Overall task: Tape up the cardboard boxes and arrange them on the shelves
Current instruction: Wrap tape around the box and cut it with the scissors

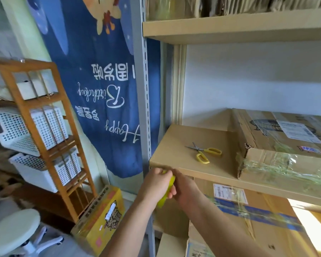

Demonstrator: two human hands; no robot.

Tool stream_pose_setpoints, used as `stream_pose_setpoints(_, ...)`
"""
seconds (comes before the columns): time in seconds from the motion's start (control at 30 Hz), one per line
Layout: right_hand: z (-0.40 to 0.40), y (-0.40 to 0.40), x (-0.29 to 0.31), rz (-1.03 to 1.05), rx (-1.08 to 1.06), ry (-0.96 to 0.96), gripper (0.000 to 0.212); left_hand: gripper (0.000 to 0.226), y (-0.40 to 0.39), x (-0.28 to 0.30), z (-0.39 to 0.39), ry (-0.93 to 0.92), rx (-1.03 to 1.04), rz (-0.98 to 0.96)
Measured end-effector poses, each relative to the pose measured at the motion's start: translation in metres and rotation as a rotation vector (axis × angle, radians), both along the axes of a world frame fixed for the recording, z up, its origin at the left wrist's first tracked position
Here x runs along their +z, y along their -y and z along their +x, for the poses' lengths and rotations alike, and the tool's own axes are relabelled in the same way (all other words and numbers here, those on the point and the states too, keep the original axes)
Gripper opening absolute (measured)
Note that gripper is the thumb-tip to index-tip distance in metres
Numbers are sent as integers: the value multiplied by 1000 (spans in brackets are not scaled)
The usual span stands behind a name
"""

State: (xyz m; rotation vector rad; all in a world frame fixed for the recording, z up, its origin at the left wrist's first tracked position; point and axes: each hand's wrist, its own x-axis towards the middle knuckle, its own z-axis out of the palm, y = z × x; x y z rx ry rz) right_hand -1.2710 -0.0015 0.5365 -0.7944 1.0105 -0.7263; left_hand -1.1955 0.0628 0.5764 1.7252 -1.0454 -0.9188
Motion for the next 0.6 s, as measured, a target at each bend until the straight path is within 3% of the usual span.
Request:
stream_pose_setpoints(0.1,4,-8,19,-95,72,-46,35,26,-19,22,3,129,-14,-61)
stream_pose_setpoints(0.2,-8,-6,30,-265,-28,-68,18,23,-31,30,6,32,-54,-92)
stream_pose_setpoints(0.3,-28,-2,6,-334,-140,-185,22,23,-31,11,0,39,-205,9)
stream_pose_setpoints(0.37,-45,-6,-18,-309,-204,-252,21,25,-26,-13,-9,100,-319,83)
stream_pose_setpoints(0.47,-75,-15,-49,-124,-317,-134,15,48,-15,-47,-21,157,-456,207)
stream_pose_setpoints(0.6,-130,-20,-85,-11,-469,-30,16,22,16,-78,-48,192,-724,170)
